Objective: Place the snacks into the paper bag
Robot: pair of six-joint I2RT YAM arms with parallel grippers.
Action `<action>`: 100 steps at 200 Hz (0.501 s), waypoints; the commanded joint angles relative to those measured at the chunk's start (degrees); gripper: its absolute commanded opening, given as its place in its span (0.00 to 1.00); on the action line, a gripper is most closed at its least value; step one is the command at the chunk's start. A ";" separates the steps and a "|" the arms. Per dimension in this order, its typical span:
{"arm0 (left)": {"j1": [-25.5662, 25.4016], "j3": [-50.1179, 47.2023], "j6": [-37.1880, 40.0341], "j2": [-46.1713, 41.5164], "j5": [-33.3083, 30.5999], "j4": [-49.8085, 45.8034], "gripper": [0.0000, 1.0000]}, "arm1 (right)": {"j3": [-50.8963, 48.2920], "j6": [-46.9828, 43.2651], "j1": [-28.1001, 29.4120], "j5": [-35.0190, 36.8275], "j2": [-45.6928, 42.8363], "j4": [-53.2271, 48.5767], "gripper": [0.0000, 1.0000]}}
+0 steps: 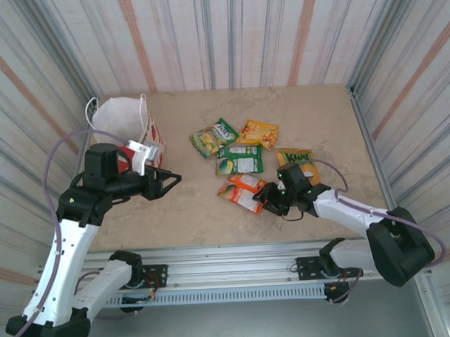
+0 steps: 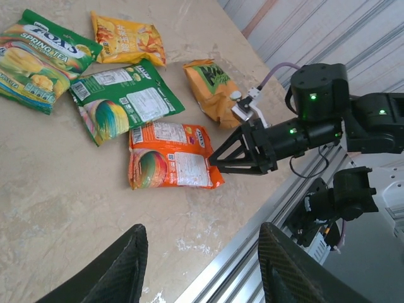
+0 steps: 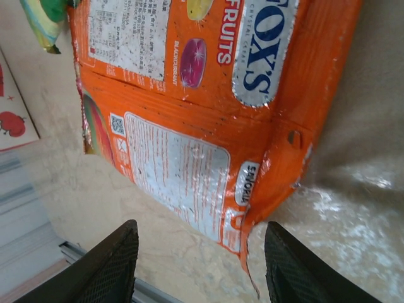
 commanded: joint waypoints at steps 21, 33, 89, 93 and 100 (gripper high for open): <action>-0.40 -0.79 -1.11 -0.59 0.63 1.91 0.50 | -1.06 2.07 -0.16 -1.30 4.79 6.99 0.54; -0.34 -0.84 -1.14 -0.59 0.50 1.88 0.50 | -1.14 4.14 -0.20 -1.18 5.85 8.19 0.54; -0.58 -1.48 -1.34 -0.46 0.84 1.85 0.50 | -1.35 3.88 -0.07 -1.35 12.02 12.48 0.52; -0.55 -1.47 -1.35 -0.43 0.74 1.86 0.49 | -1.40 3.89 -0.07 -1.44 12.55 12.77 0.52; -0.58 -1.55 -1.37 -0.37 0.76 1.85 0.49 | -1.33 3.76 0.02 -1.46 13.31 13.15 0.49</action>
